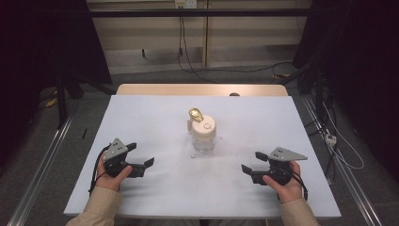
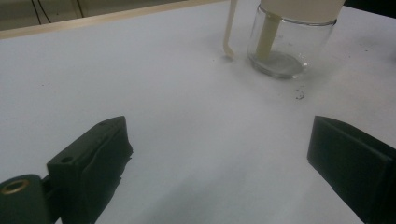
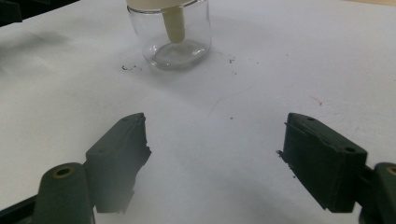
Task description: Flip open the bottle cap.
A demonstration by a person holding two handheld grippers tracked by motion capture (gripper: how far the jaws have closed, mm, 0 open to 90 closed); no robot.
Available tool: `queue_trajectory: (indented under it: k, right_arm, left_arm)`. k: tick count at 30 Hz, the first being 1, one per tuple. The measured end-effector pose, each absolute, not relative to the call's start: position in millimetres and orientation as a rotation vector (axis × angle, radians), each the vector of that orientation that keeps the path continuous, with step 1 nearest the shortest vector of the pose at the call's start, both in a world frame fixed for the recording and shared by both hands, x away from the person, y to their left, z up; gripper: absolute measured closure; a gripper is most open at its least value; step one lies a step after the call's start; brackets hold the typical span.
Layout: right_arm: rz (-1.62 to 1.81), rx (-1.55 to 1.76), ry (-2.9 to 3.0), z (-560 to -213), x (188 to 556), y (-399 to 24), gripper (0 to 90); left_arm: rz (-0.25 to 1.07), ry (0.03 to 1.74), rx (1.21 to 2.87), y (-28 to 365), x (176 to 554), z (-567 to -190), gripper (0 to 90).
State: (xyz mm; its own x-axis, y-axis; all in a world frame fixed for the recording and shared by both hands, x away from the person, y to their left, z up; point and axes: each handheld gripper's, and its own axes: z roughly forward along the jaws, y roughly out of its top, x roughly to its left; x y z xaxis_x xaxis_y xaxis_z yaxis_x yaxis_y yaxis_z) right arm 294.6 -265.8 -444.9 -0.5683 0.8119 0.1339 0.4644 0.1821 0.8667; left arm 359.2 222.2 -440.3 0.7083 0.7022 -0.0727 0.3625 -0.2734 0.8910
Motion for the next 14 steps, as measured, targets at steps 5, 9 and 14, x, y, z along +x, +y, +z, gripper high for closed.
queue_trajectory:
  k: [5,9,14]
  right_arm:
    - [1.338,1.202,2.108,-445.6,294.6,-266.9,21.0]
    - [1.327,1.186,2.116,-445.9,294.0,-266.7,20.9]
    - [1.329,1.188,2.111,-446.2,293.7,-267.3,21.0]
  left_arm:
    - [0.412,0.826,1.891,226.0,357.5,-441.1,5.5]
    - [0.413,0.830,1.890,227.9,356.6,-441.8,5.5]
    - [0.407,0.820,1.890,227.5,356.8,-441.8,5.4]
